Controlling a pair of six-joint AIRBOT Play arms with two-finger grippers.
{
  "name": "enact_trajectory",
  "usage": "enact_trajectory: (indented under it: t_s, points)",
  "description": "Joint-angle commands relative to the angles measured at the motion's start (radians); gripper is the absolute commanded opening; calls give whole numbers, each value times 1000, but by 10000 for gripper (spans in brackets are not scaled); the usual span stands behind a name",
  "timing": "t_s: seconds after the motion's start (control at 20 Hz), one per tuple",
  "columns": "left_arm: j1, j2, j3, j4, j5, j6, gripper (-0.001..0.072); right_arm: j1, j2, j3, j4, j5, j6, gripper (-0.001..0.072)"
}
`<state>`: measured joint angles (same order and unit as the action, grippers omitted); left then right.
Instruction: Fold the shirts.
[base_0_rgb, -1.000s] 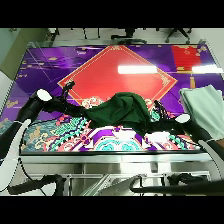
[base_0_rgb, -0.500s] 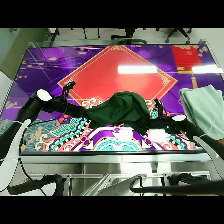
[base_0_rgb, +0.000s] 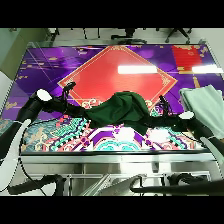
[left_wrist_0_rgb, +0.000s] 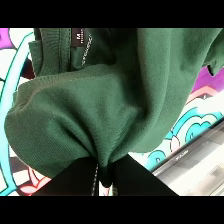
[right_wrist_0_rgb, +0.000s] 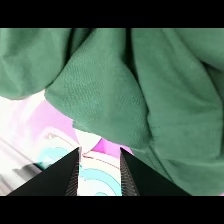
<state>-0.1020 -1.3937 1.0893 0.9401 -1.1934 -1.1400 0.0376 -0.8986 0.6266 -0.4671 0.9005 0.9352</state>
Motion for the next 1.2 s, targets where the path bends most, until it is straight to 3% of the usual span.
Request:
enact_trajectory:
  t_s: [0.0,0.5,0.8,0.85,0.9,0.95,1.15]
  points:
    - [1,-1,0,0,-1,0,29,-5,-6,1,-57,-2,31,301]
    - [0,-1,0,0,-3,0,29,-5,-45,2,-28,-143,29,300]
    - [0,-1,0,0,0,1,29,55,-137,2,262,-159,-167,285]
    - [0,-1,0,0,1,9,29,79,-167,2,290,-163,-184,194]
    - [0,-1,0,0,7,18,29,94,-189,2,318,-163,-198,54]
    - [8,0,1,0,19,18,29,97,-192,3,349,-160,-208,15]
    - [107,143,2,-63,61,-3,28,-28,-38,154,265,23,-151,14]
